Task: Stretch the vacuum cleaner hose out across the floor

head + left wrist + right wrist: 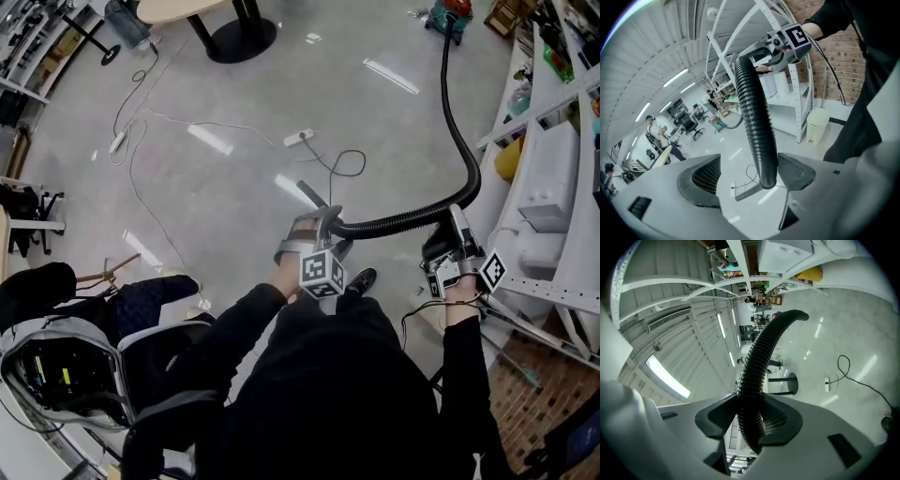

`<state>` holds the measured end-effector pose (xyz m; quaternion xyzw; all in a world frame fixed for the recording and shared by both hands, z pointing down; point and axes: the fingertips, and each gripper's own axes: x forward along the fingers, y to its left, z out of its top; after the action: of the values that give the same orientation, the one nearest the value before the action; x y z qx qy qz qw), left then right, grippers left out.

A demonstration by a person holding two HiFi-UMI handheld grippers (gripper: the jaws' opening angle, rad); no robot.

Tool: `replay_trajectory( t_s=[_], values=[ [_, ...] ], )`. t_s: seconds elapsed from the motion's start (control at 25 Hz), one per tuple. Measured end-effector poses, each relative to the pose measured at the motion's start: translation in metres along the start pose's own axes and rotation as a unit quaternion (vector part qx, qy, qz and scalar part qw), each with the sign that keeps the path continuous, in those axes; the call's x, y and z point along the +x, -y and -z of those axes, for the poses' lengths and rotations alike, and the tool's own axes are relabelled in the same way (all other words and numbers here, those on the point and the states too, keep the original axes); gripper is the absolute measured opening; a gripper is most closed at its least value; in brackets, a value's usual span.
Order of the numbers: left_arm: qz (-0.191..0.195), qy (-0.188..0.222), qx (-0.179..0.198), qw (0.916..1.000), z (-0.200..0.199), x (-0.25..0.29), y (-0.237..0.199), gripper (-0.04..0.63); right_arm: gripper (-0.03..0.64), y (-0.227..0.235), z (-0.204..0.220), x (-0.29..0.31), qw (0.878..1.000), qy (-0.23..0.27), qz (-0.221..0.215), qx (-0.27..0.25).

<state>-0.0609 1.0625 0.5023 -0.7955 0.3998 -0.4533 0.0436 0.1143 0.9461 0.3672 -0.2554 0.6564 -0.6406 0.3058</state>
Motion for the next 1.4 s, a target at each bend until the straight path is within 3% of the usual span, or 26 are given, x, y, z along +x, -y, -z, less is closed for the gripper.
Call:
replay_trajectory(
  t_s=[0.16, 0.24, 0.28, 0.32, 0.36, 0.4, 0.44, 0.48, 0.52, 0.56, 0.6, 0.64, 0.68, 0.72, 0.76, 0.84, 1.0, 1.04, 1.08, 1.2, 1.24, 1.32, 1.36, 1.4],
  values=[
    [-0.003, 0.012, -0.014, 0.9998, 0.04, 0.004, -0.01, 0.374, 0.164, -0.005, 0.023, -0.002, 1.0, 0.026, -0.004, 0.008],
    [-0.006, 0.009, -0.105, 0.9944, 0.06, 0.004, -0.022, 0.374, 0.164, -0.008, 0.03, -0.008, 0.999, 0.041, -0.009, 0.001],
    [-0.006, 0.004, -0.176, 0.9844, 0.072, 0.002, -0.027, 0.374, 0.164, -0.011, 0.03, -0.012, 0.999, 0.05, -0.013, -0.003],
    [-0.002, -0.002, -0.249, 0.9685, 0.088, 0.0, -0.029, 0.374, 0.164, -0.013, 0.028, -0.017, 0.998, 0.06, -0.019, -0.003],
    [0.011, -0.007, -0.323, 0.9462, 0.105, -0.004, -0.026, 0.374, 0.164, -0.016, 0.026, -0.023, 0.997, 0.07, -0.027, -0.002],
    [0.037, -0.008, -0.402, 0.9147, 0.121, -0.008, -0.018, 0.374, 0.164, -0.017, 0.025, -0.027, 0.996, 0.078, -0.035, 0.003],
    [0.076, 0.001, -0.49, 0.8685, 0.134, -0.013, -0.008, 0.374, 0.164, -0.019, 0.026, -0.031, 0.995, 0.085, -0.042, 0.008],
    [0.12, 0.019, -0.581, 0.8048, 0.141, -0.02, 0.003, 0.374, 0.164, -0.019, 0.028, -0.035, 0.995, 0.087, -0.046, 0.011],
    [0.16, 0.044, -0.664, 0.7289, 0.14, -0.027, 0.013, 0.373, 0.164, -0.019, 0.029, -0.04, 0.995, 0.086, -0.05, 0.013],
    [0.193, 0.07, -0.728, 0.6538, 0.132, -0.034, 0.022, 0.373, 0.164, -0.017, 0.028, -0.046, 0.995, 0.083, -0.052, 0.014],
    [0.218, 0.092, -0.77, 0.592, 0.119, -0.039, 0.033, 0.373, 0.164, -0.015, 0.026, -0.054, 0.995, 0.079, -0.053, 0.016],
    [0.239, 0.107, -0.795, 0.5469, 0.102, -0.041, 0.046, 0.373, 0.164, -0.012, 0.021, -0.063, 0.996, 0.074, -0.055, 0.017],
    [0.255, 0.115, -0.811, 0.5137, 0.082, -0.042, 0.062, 0.373, 0.164, -0.009, 0.014, -0.073, 0.996, 0.069, -0.057, 0.018],
    [0.269, 0.12, -0.823, 0.4859, 0.062, -0.041, 0.079, 0.373, 0.164, -0.006, 0.007, -0.084, 0.996, 0.063, -0.06, 0.019],
    [0.279, 0.123, -0.833, 0.4611, 0.043, -0.038, 0.098, 0.373, 0.164, -0.003, -0.001, -0.094, 0.996, 0.058, -0.063, 0.022],
    [0.289, 0.123, -0.851, 0.4206, 0.013, -0.031, 0.135, 0.373, 0.164, 0.004, -0.013, -0.114, 0.996, 0.046, -0.073, 0.032],
    [0.265, 0.137, -0.894, 0.3351, -0.024, -0.014, 0.191, 0.373, 0.164, 0.017, -0.042, -0.154, 0.994, 0.032, -0.089, 0.058],
    [0.256, 0.15, -0.901, 0.3179, -0.032, -0.008, 0.194, 0.373, 0.164, 0.019, -0.051, -0.163, 0.994, 0.03, -0.091, 0.06],
    [0.245, 0.161, -0.906, 0.3065, -0.038, -0.002, 0.196, 0.373, 0.164, 0.021, -0.06, -0.171, 0.994, 0.027, -0.091, 0.062],
    [0.213, 0.164, -0.917, 0.2944, -0.044, 0.023, 0.22, 0.373, 0.164, 0.03, -0.072, -0.202, 0.994, 0.02, -0.087, 0.063],
    [0.203, 0.171, -0.922, 0.2825, -0.043, 0.032, 0.227, 0.373, 0.164, 0.033, -0.074, -0.211, 0.994, 0.02, -0.086, 0.063],
    [0.19, 0.201, -0.928, 0.2488, -0.045, 0.045, 0.228, 0.373, 0.163, 0.042, -0.076, -0.225, 0.994, 0.017, -0.087, 0.063],
    [0.19, 0.213, -0.929, 0.2368, -0.049, 0.048, 0.225, 0.373, 0.163, 0.048, -0.077, -0.23, 0.994, 0.016, -0.089, 0.065],
    [0.192, 0.22, -0.928, 0.2317, -0.053, 0.052, 0.223, 0.373, 0.163, 0.053, -0.08, -0.235, 0.994, 0.019, -0.09, 0.066]
  ],
)
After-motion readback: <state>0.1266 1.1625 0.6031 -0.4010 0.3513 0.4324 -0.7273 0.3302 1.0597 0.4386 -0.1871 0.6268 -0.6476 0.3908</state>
